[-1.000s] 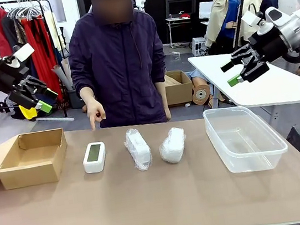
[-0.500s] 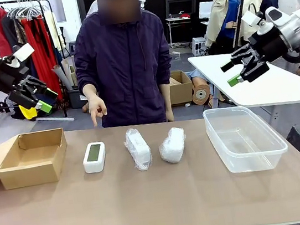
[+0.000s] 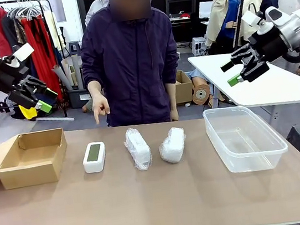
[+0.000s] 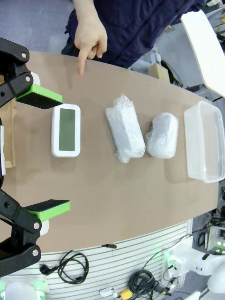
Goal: Separate and place wrapped and unwrapped clocks.
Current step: Pick up the Digital clock indicated by the person.
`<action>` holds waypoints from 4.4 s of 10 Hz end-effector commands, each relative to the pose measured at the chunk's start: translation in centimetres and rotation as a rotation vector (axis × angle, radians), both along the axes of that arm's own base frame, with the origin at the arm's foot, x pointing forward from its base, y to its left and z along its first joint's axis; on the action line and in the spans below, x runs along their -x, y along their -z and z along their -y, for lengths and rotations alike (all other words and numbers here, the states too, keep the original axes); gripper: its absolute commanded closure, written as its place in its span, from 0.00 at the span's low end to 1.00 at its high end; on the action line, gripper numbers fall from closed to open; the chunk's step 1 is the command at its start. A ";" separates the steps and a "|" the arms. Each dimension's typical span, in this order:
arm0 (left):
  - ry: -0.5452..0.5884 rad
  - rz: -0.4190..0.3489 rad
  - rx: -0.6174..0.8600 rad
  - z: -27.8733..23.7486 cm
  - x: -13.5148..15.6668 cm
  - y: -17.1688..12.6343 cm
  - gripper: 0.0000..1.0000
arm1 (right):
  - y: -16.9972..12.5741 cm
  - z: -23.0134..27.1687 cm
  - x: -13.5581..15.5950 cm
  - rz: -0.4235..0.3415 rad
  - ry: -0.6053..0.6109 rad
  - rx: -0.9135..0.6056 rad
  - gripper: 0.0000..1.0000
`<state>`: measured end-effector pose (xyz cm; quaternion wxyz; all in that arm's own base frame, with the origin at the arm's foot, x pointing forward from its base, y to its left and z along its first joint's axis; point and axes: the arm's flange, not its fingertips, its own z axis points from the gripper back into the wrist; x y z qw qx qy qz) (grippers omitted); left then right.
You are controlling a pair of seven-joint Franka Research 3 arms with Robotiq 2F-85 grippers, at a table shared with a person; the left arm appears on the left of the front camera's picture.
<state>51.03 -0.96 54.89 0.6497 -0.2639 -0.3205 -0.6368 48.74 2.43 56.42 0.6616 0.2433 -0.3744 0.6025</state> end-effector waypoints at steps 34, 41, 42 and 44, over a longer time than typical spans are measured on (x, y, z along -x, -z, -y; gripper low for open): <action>-0.001 0.002 0.003 -0.1 0.1 -0.1 0.00 | -7.9 -25.7 -0.7 -0.365 0.512 0.166 0.00; -0.001 0.002 0.003 -0.1 0.1 -0.1 0.00 | -7.0 -25.7 0.6 -0.337 0.514 0.162 0.00; -0.001 0.002 0.003 -0.1 0.1 -0.1 0.00 | -7.0 -25.7 0.6 -0.337 0.514 0.162 0.00; -0.001 0.002 0.003 -0.1 0.1 -0.1 0.00 | -7.3 -26.1 -0.1 -0.341 0.513 0.186 0.00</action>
